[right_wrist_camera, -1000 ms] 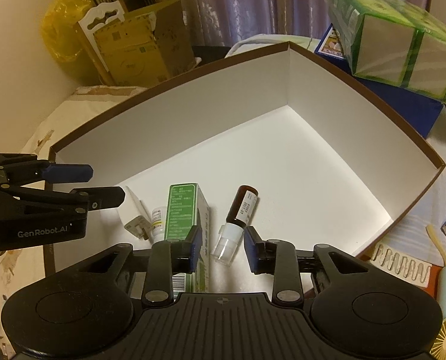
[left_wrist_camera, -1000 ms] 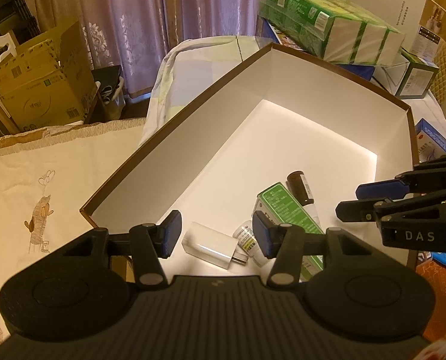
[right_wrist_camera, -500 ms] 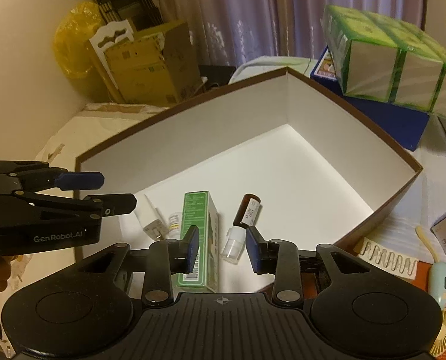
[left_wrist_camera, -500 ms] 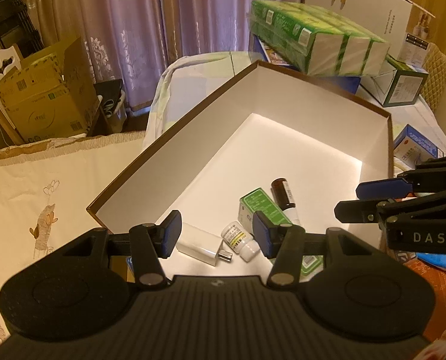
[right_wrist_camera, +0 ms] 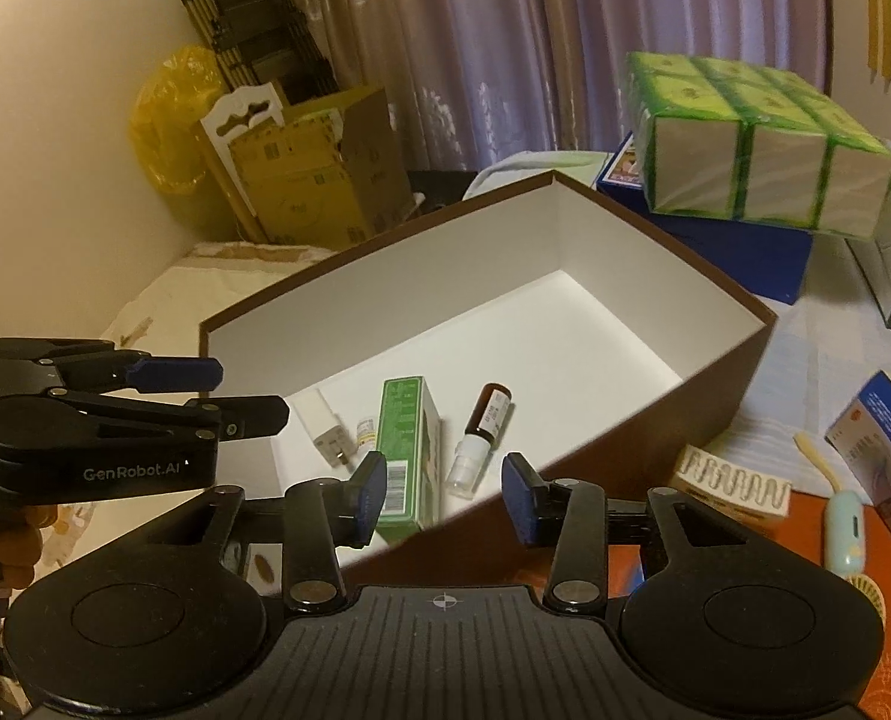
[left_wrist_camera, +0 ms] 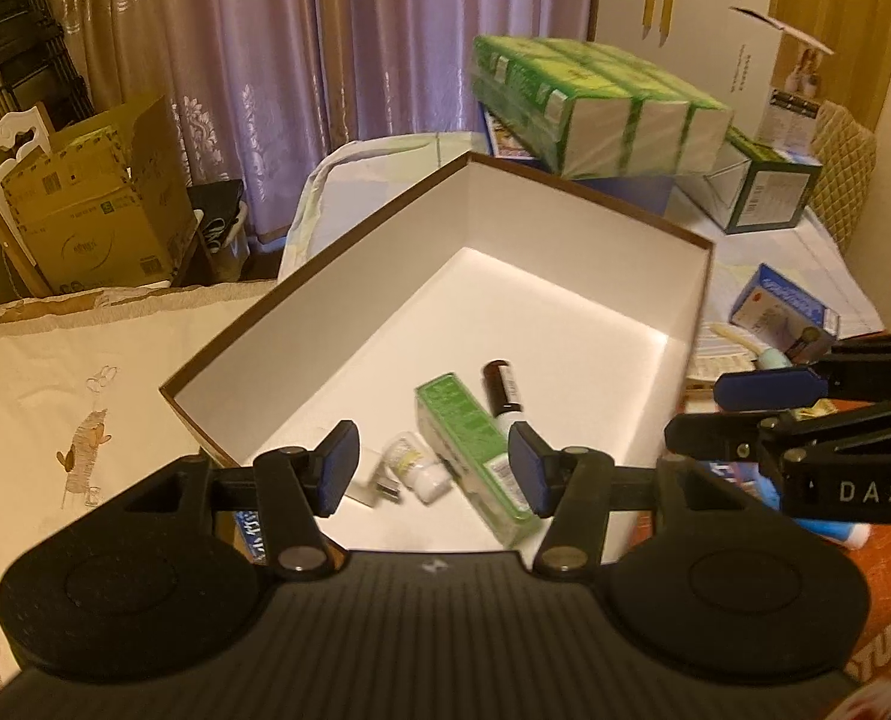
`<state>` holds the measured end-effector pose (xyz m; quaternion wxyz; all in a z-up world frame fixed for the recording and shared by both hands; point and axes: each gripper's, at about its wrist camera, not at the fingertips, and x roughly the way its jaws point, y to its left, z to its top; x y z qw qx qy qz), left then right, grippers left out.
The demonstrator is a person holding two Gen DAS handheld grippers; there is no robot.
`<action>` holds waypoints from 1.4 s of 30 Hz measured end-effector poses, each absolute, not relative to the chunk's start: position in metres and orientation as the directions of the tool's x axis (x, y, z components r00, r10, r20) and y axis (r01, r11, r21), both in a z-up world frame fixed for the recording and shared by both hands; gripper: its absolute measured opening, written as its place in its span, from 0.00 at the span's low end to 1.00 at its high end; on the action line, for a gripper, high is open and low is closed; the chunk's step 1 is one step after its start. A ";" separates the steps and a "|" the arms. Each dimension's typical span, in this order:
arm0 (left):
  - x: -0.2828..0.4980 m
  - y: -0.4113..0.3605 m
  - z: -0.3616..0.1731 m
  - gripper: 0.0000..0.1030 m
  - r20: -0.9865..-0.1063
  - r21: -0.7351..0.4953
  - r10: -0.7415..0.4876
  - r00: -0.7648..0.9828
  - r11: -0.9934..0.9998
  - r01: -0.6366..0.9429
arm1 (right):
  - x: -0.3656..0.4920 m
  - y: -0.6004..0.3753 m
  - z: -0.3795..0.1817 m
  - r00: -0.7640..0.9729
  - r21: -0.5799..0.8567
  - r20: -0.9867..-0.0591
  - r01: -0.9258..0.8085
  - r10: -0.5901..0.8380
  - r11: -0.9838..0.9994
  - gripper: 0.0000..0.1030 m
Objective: Organize rigid objects
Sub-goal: 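Move both tools back toward the blue toothpaste tube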
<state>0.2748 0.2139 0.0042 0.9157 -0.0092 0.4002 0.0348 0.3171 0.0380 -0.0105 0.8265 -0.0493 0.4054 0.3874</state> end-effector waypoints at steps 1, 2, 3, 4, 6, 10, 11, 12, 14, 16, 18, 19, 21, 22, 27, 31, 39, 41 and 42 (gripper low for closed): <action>0.271 0.211 0.006 0.50 -0.731 0.008 0.053 0.681 0.998 -0.070 | 0.314 0.033 -0.009 0.372 0.236 -0.704 -0.681 0.605 0.693 0.41; 0.267 0.205 0.008 0.50 -0.727 0.003 0.047 0.685 0.998 -0.066 | 0.310 0.028 -0.007 0.373 0.239 -0.700 -0.682 0.610 0.691 0.42; 0.264 0.201 0.010 0.52 -0.723 -0.001 0.042 0.689 0.998 -0.062 | 0.308 0.023 -0.006 0.373 0.240 -0.697 -0.684 0.613 0.689 0.43; 0.260 0.196 0.012 0.53 -0.720 -0.004 0.037 0.693 0.998 -0.057 | 0.304 0.017 -0.004 0.374 0.241 -0.693 -0.686 0.617 0.686 0.45; 0.252 0.185 0.014 0.53 -0.716 -0.013 0.021 0.698 0.999 -0.044 | 0.298 0.007 -0.002 0.377 0.238 -0.685 -0.693 0.623 0.681 0.48; 0.242 0.164 0.015 0.53 -0.720 -0.037 -0.015 0.694 0.999 -0.017 | 0.285 -0.018 0.001 0.385 0.228 -0.680 -0.698 0.624 0.679 0.53; 0.239 0.158 0.015 0.53 -0.721 -0.043 -0.024 0.693 0.999 -0.010 | 0.282 -0.024 0.001 0.387 0.227 -0.681 -0.695 0.622 0.682 0.53; 0.237 0.152 0.014 0.53 -0.721 -0.050 -0.036 0.692 0.999 0.000 | 0.280 -0.030 0.001 0.388 0.227 -0.683 -0.693 0.619 0.685 0.54; 0.234 0.141 0.012 0.53 -0.727 -0.059 -0.055 0.685 0.998 0.017 | 0.276 -0.042 -0.001 0.387 0.230 -0.687 -0.687 0.615 0.689 0.55; 0.232 0.132 0.010 0.53 -0.734 -0.066 -0.073 0.676 0.997 0.036 | 0.273 -0.055 -0.002 0.388 0.229 -0.693 -0.681 0.608 0.696 0.55; 0.231 0.120 0.006 0.53 -0.742 -0.073 -0.093 0.664 0.996 0.058 | 0.271 -0.067 -0.005 0.393 0.225 -0.702 -0.669 0.594 0.708 0.56; 0.231 0.115 0.005 0.53 -0.745 -0.075 -0.100 0.659 0.995 0.066 | 0.270 -0.074 -0.007 0.395 0.226 -0.707 -0.661 0.587 0.716 0.56; 0.232 0.103 0.000 0.53 -0.754 -0.080 -0.118 0.646 0.993 0.089 | 0.269 -0.086 -0.010 0.396 0.231 -0.715 -0.644 0.576 0.730 0.56; 0.232 0.098 -0.002 0.53 -0.759 -0.080 -0.124 0.639 0.992 0.097 | 0.269 -0.091 -0.012 0.397 0.234 -0.719 -0.634 0.570 0.737 0.56; 0.236 0.077 -0.014 0.53 -0.779 -0.089 -0.153 0.608 0.987 0.134 | 0.270 -0.116 -0.019 0.400 0.242 -0.736 -0.599 0.547 0.763 0.56; 0.241 0.061 -0.024 0.53 -0.793 -0.090 -0.168 0.585 0.983 0.161 | 0.271 -0.131 -0.022 0.398 0.244 -0.746 -0.581 0.533 0.776 0.56; 0.250 0.039 -0.051 0.53 -0.824 -0.088 -0.174 0.540 0.979 0.182 | 0.281 -0.155 -0.047 0.381 0.242 -0.788 -0.530 0.483 0.813 0.56; 0.254 0.036 -0.058 0.53 -0.831 -0.086 -0.170 0.529 0.980 0.181 | 0.286 -0.160 -0.056 0.374 0.235 -0.803 -0.517 0.464 0.823 0.56; 0.256 0.035 -0.062 0.53 -0.836 -0.085 -0.169 0.523 0.980 0.180 | 0.288 -0.162 -0.060 0.373 0.230 -0.808 -0.514 0.456 0.827 0.56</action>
